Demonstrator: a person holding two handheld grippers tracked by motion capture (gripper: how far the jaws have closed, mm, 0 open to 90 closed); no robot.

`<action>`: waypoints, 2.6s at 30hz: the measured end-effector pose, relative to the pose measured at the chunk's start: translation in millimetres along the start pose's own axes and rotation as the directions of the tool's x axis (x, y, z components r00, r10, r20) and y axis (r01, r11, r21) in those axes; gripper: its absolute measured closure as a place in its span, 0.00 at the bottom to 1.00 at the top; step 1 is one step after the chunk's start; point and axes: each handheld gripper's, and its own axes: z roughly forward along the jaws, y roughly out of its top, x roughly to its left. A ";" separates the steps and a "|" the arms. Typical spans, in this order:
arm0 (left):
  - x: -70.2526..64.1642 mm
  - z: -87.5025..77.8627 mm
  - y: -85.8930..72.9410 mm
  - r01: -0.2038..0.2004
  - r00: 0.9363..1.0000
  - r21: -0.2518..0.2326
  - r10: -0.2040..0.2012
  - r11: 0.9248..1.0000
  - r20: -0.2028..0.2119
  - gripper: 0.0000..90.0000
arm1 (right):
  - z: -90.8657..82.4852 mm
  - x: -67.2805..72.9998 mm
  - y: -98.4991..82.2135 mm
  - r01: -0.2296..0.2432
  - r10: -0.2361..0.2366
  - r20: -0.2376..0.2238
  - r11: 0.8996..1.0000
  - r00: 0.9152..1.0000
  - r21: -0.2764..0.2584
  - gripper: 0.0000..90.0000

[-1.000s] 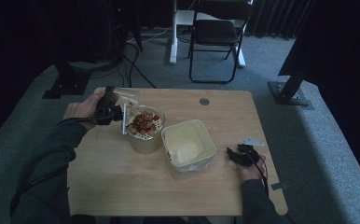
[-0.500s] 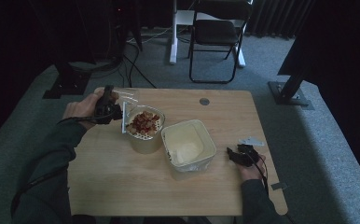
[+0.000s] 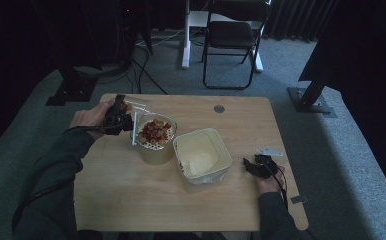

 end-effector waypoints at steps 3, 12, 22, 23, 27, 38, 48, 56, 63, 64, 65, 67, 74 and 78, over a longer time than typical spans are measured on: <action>-0.9 -0.3 0.0 -0.005 1.000 -0.004 0.005 1.000 0.004 0.49 | 0.0 -0.2 0.0 -0.001 0.001 -0.002 1.000 1.000 -0.001 0.51; 1.7 -2.3 2.7 0.006 1.000 -0.008 -0.006 1.000 -0.008 0.49 | 0.1 0.1 0.0 0.000 0.000 0.001 1.000 1.000 0.000 0.51; 0.3 -2.7 7.4 -0.008 1.000 -0.010 0.009 1.000 0.018 0.49 | 0.0 -0.1 0.1 -0.001 0.001 -0.001 1.000 1.000 0.000 0.51; 4.1 -2.8 7.3 0.036 0.999 -0.007 -0.036 0.999 0.002 0.49 | 0.1 0.0 0.1 0.000 0.000 0.001 1.000 1.000 0.000 0.51; -2.3 -3.2 9.4 -0.046 0.999 -0.017 0.046 0.999 0.009 0.49 | 0.1 0.0 0.1 -0.001 0.001 0.000 1.000 1.000 0.000 0.51; -5.7 -6.0 7.5 -0.018 1.000 -0.013 0.018 1.000 -0.007 0.49 | 0.1 0.3 0.1 0.001 -0.001 0.003 1.000 1.000 0.000 0.51; -3.7 -3.6 9.6 -0.008 1.000 -0.023 0.009 1.000 0.005 0.49 | 0.1 0.1 0.1 0.002 -0.002 0.002 1.000 1.000 0.000 0.51; -1.8 -5.0 7.2 0.006 1.000 -0.026 -0.006 1.000 -0.011 0.49 | 0.1 0.2 0.1 0.001 -0.001 0.001 1.000 1.000 0.000 0.51; -4.9 -5.9 2.7 0.017 1.000 -0.027 -0.017 0.999 -0.009 0.49 | 0.1 0.3 0.1 0.002 -0.002 0.003 1.000 1.000 0.001 0.51; -4.0 -5.7 2.2 0.042 0.999 -0.029 -0.042 0.999 -0.001 0.49 | 0.1 0.2 0.1 0.002 -0.002 0.002 1.000 1.000 0.001 0.51; -2.1 -5.6 1.5 0.086 0.996 -0.035 -0.085 0.996 0.015 0.48 | 0.1 0.3 0.1 0.001 -0.001 0.002 1.000 1.000 0.000 0.51; 1.5 -5.3 -0.1 0.175 0.984 -0.040 -0.173 0.984 0.046 0.48 | 0.1 0.2 0.1 0.002 -0.002 0.002 1.000 1.000 0.000 0.51; 4.2 -2.2 -2.7 0.372 0.920 -0.043 -0.362 0.927 0.151 0.48 | 0.2 0.1 0.1 0.004 -0.004 0.003 1.000 1.000 0.000 0.51; 5.8 0.4 -4.1 0.472 0.868 -0.039 -0.457 0.881 0.197 0.47 | 0.2 0.1 0.1 0.004 -0.004 0.003 1.000 1.000 -0.001 0.51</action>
